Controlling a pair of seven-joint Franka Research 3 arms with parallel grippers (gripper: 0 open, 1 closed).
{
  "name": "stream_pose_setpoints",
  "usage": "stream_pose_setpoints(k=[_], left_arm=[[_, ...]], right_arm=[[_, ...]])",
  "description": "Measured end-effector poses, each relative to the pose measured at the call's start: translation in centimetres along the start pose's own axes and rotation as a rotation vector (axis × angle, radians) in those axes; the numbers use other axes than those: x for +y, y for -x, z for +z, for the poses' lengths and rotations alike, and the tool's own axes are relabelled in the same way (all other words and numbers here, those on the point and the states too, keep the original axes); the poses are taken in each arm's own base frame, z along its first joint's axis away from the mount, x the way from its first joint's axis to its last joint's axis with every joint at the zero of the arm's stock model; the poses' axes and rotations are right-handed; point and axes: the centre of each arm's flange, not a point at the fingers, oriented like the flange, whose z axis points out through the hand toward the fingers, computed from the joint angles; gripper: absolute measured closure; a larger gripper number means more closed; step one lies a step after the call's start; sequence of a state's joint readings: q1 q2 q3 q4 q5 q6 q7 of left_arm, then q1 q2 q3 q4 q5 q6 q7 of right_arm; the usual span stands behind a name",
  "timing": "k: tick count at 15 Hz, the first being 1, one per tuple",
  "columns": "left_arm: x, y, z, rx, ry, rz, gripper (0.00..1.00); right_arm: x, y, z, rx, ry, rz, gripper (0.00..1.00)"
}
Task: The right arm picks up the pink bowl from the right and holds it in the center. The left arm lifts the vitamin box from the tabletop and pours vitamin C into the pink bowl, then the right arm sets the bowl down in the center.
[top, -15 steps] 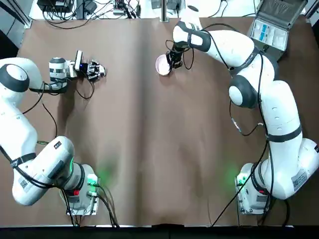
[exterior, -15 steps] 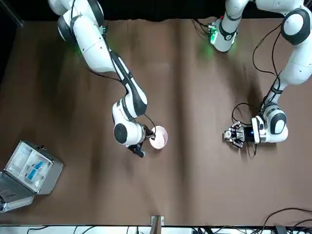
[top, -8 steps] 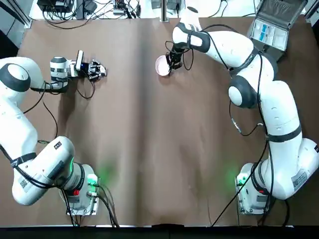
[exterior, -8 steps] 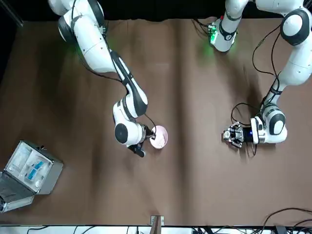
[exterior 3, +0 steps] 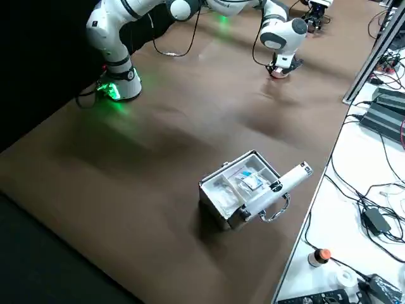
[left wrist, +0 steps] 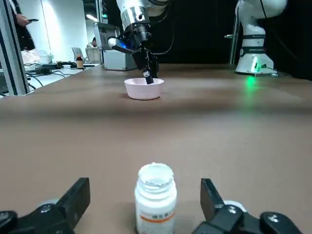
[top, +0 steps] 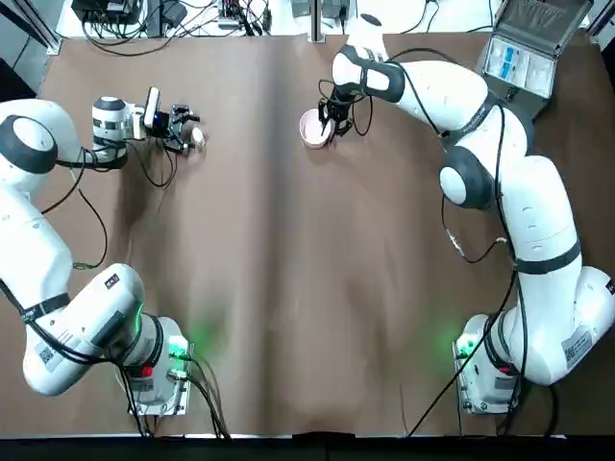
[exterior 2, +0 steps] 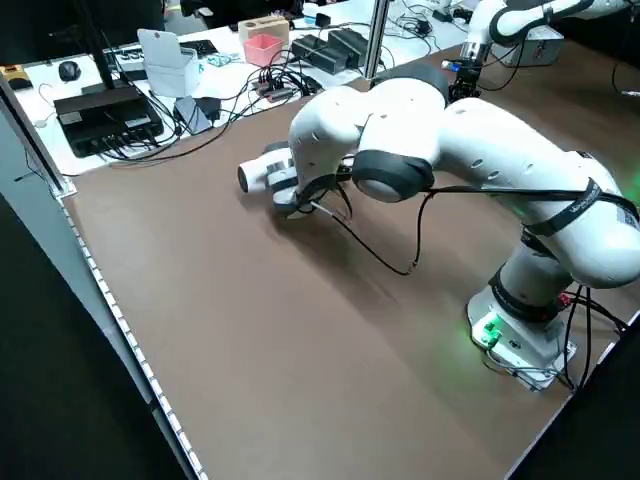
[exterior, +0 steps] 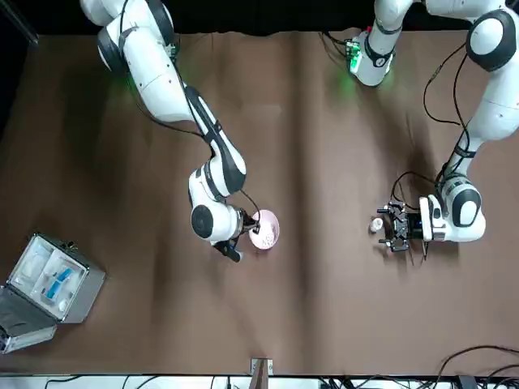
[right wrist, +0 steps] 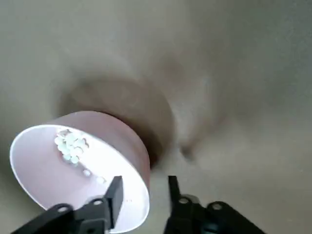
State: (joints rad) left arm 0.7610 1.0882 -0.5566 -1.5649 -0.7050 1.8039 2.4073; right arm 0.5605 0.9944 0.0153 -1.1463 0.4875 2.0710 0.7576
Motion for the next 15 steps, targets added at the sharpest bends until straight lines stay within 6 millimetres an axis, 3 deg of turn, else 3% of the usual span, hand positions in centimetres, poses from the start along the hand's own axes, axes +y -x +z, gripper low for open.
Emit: stream_pose_setpoints(k=[1, 4, 6, 11, 15], left_arm=[[-0.3, -0.7, -0.4, -0.016, 0.001, 0.010, 0.00], [-1.4, -3.4, -1.5, -0.083, 0.012, 0.045, 0.00], [-2.6, -6.4, -1.8, -0.141, 0.024, 0.042, 0.00], [-5.4, -16.8, -1.2, -0.293, 0.048, -0.010, 0.00], [-6.4, -24.2, 1.5, -0.428, 0.072, -0.094, 0.00]], right_arm=[[-0.2, 0.0, -0.4, 0.004, -0.005, -0.002, 0.48], [-1.1, 0.3, -3.2, 0.027, -0.039, -0.015, 0.43], [-1.7, 0.9, -5.4, 0.037, -0.053, -0.027, 0.39], [-0.4, 0.3, -9.4, 0.047, 0.025, -0.054, 0.30], [1.0, -1.5, -14.4, 0.068, -0.008, -0.070, 0.30]])
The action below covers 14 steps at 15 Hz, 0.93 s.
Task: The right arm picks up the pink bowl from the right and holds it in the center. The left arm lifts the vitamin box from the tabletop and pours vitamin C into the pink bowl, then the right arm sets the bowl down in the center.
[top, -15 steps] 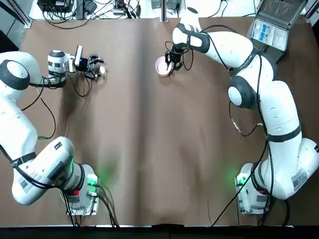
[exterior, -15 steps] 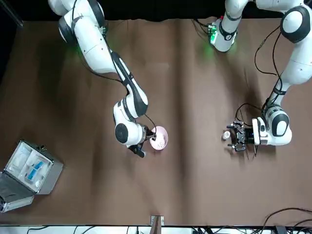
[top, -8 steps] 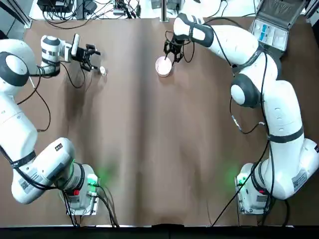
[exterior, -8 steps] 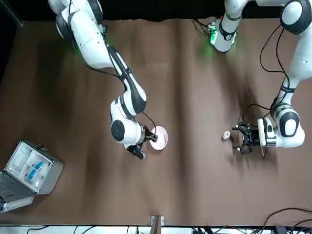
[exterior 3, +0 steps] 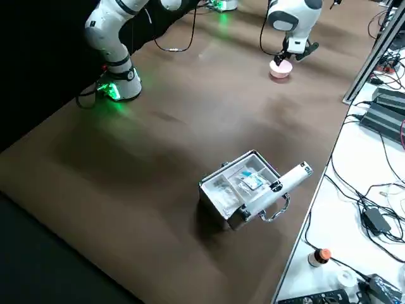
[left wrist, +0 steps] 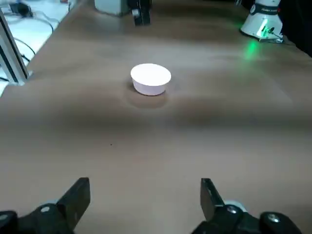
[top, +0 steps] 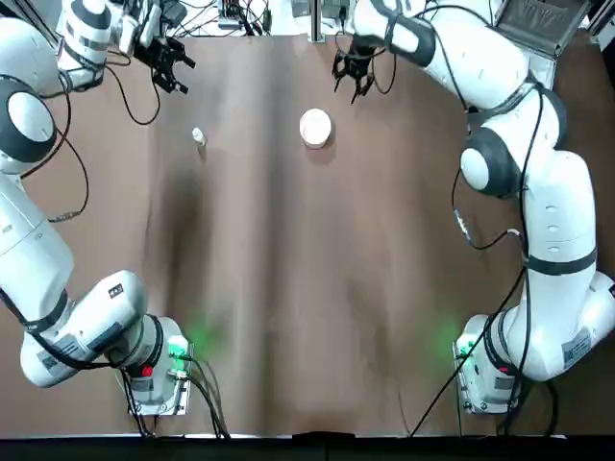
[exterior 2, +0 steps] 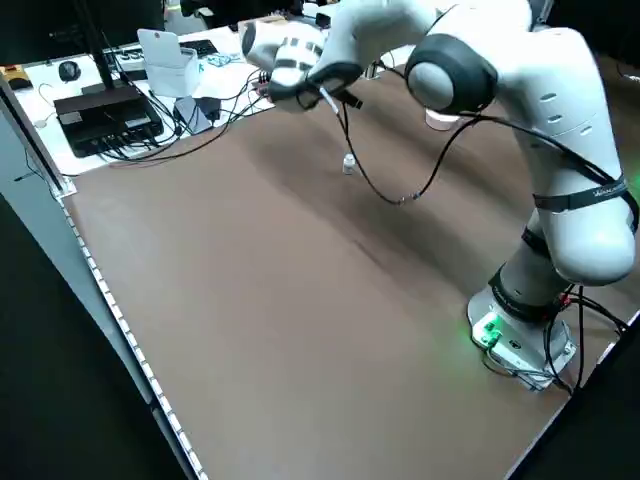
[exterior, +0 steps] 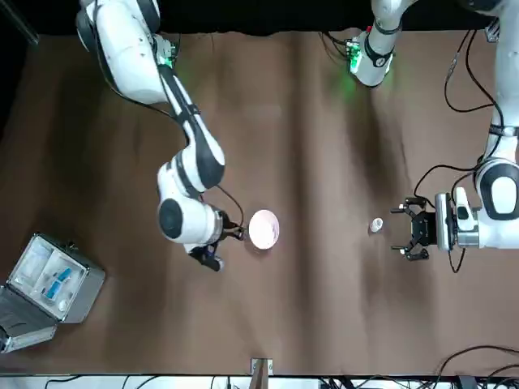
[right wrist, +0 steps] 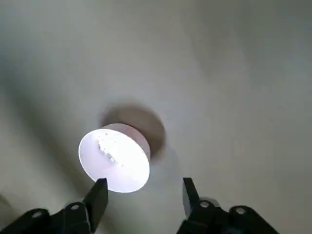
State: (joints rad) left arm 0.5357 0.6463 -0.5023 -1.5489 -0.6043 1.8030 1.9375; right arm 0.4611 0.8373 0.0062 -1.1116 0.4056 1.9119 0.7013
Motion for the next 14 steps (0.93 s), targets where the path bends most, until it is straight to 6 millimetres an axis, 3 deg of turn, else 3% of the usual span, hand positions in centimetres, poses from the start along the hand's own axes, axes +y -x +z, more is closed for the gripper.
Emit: stream_pose_setpoints(k=[4, 6, 7, 9, 10, 11, 14], left_arm=[[0.3, -5.1, -0.9, -0.083, -0.008, -0.025, 0.00], [0.7, -7.1, -1.5, -0.163, -0.005, 0.009, 0.00], [1.0, -7.7, -1.8, -0.226, 0.002, 0.029, 0.00], [1.3, -9.0, -2.2, -0.321, 0.014, 0.069, 0.00], [1.4, -9.7, -2.1, -0.345, 0.017, 0.086, 0.00], [1.4, -11.5, -2.1, -0.380, -0.002, 0.118, 0.00], [1.5, -13.7, -2.8, -0.424, -0.055, 0.125, 0.00]], right_arm=[[3.4, -2.2, -7.2, -0.012, -0.009, -0.044, 0.26], [5.4, -3.2, -12.1, 0.019, -0.037, -0.073, 0.13], [6.6, -3.5, -14.7, 0.033, -0.049, -0.087, 0.13], [9.6, -4.0, -18.8, 0.025, -0.049, -0.113, 0.04], [11.1, -4.2, -20.2, 0.007, -0.042, -0.126, 0.04], [13.8, -4.7, -22.4, -0.015, -0.035, -0.163, 0.02], [18.3, -5.2, -26.4, -0.018, -0.025, -0.221, 0.02]])
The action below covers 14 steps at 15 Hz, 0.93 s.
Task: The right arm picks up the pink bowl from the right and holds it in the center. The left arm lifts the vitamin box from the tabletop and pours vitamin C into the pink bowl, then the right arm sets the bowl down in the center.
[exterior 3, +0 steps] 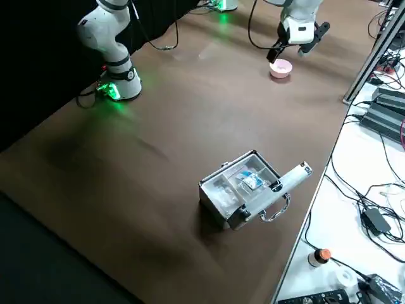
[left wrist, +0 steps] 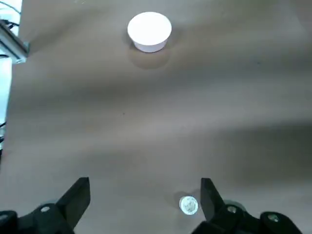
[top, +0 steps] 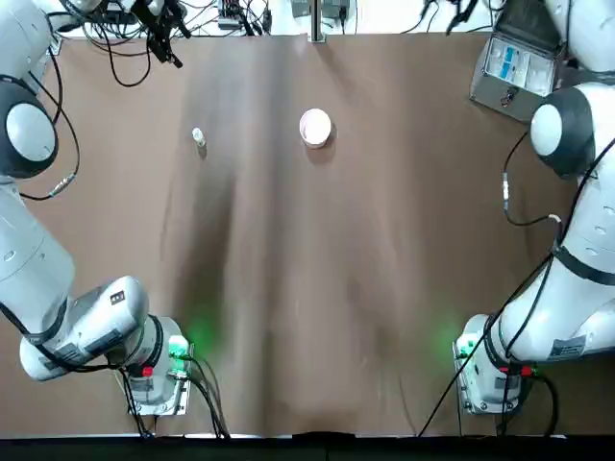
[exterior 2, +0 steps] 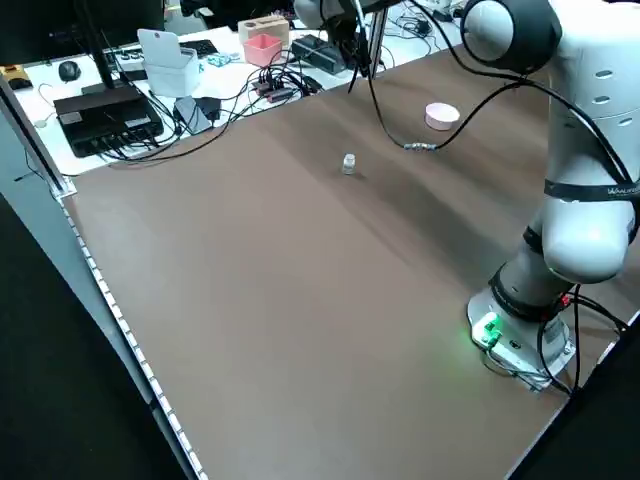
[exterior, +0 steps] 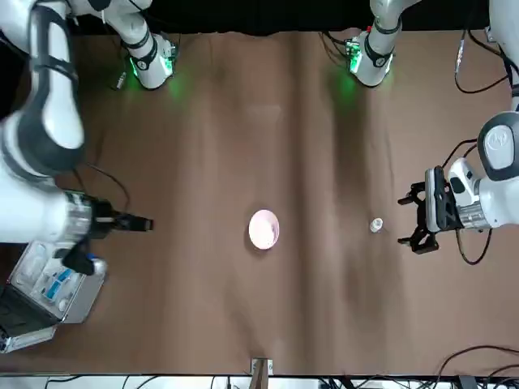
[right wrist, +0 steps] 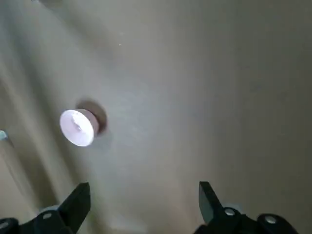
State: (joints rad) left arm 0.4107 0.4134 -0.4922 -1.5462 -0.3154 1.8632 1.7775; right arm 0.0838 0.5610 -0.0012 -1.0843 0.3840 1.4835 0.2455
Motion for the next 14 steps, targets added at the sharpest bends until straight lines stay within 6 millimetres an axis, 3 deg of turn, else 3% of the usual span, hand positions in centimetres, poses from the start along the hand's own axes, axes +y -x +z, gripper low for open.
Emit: stream_pose_setpoints(k=[2, 4, 8, 14], left_arm=[[0.1, -0.7, -0.9, -0.030, -0.014, -0.083, 0.00], [0.3, -1.2, -1.8, -0.053, -0.032, -0.233, 0.00], [0.7, -4.1, -3.5, -0.082, -0.079, -0.556, 0.00], [1.8, -8.4, -5.9, -0.123, -0.164, -0.883, 0.00]], right_arm=[[2.6, 0.7, -2.6, 0.012, 0.048, -0.035, 0.02], [3.7, 1.6, -4.9, 0.053, 0.142, -0.088, 0.02], [4.0, 4.4, -8.2, 0.077, 0.353, -0.163, 0.02], [4.4, 7.5, -10.8, 0.103, 0.368, -0.160, 0.02]])
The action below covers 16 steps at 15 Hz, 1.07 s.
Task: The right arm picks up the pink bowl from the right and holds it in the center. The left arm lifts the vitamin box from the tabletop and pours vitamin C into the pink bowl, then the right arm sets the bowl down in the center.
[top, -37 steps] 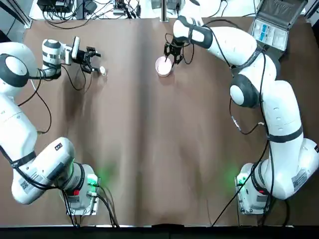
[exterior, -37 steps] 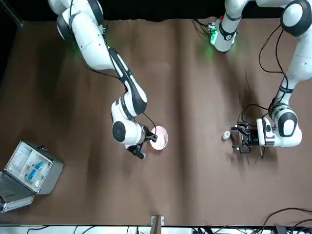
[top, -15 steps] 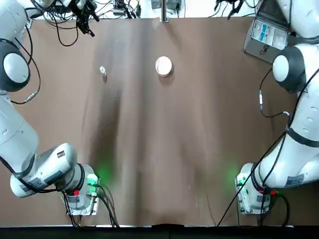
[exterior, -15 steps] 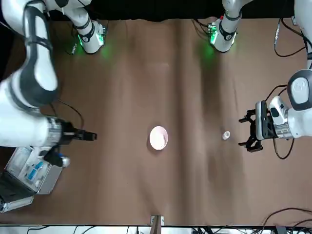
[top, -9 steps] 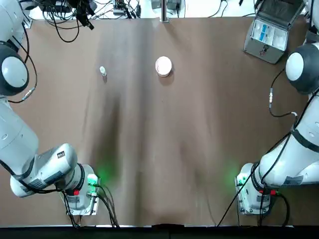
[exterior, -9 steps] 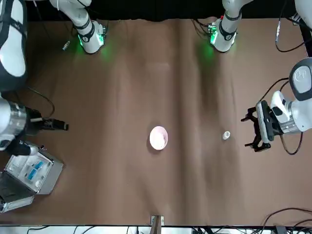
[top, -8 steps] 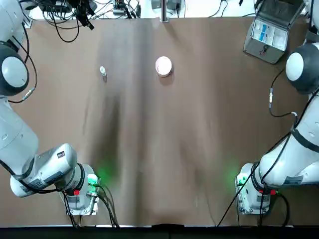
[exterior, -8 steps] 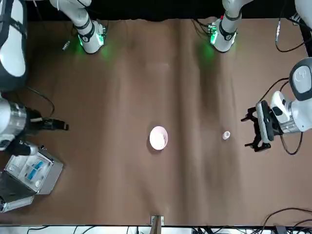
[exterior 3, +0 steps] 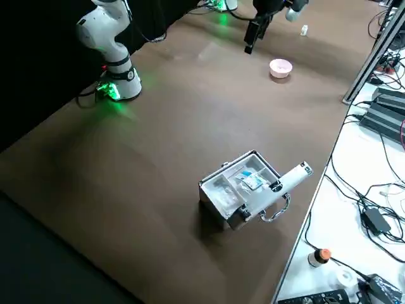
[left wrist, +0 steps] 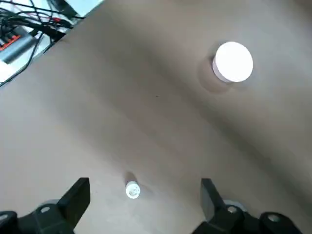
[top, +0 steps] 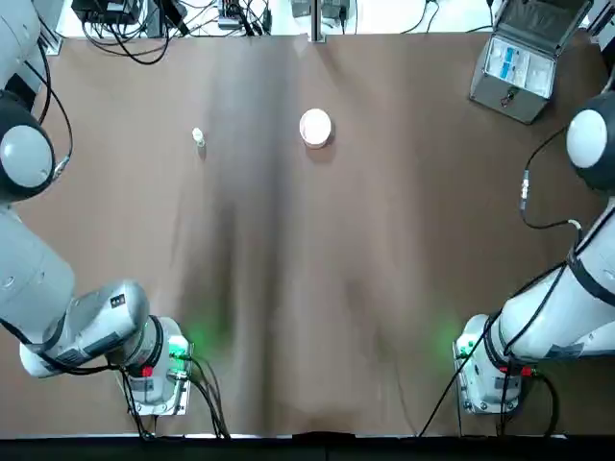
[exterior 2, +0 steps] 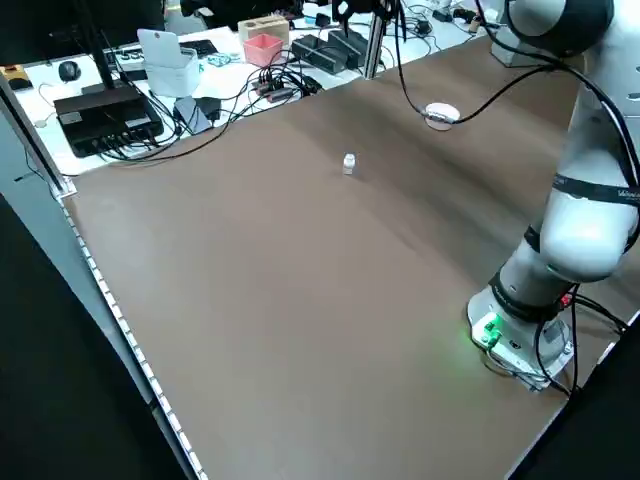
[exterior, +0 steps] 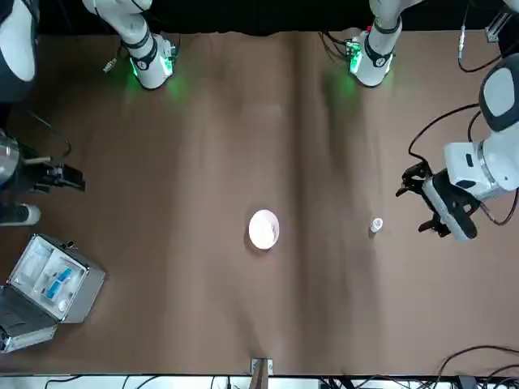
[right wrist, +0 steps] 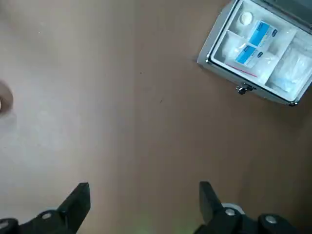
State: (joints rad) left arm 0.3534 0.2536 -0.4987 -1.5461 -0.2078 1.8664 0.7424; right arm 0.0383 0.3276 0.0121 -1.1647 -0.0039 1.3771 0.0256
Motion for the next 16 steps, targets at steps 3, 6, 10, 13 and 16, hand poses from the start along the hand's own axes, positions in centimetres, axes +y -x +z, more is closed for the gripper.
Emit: stream_pose_setpoints(k=[3, 6, 10, 13, 16], left_arm=[[1.3, -0.6, -1.2, 0.000, -0.029, -0.082, 0.00], [3.0, -1.4, -2.0, -0.017, -0.082, -0.193, 0.00], [6.3, -2.8, -5.7, 0.004, -0.171, -0.293, 0.00], [6.7, -2.8, -7.0, 0.018, -0.181, -0.383, 0.00], [5.7, -2.2, -7.4, 0.031, -0.188, -0.490, 0.00]], right_arm=[[0.2, 2.5, -1.0, 0.045, 0.000, 0.002, 0.02], [0.7, 5.6, -2.3, 0.058, 0.002, -0.020, 0.02], [2.8, 9.7, -5.4, 0.072, 0.012, -0.067, 0.01], [3.1, 11.1, -6.5, 0.066, 0.047, -0.067, 0.01], [3.2, 11.9, -7.1, 0.076, 0.048, -0.065, 0.01]])
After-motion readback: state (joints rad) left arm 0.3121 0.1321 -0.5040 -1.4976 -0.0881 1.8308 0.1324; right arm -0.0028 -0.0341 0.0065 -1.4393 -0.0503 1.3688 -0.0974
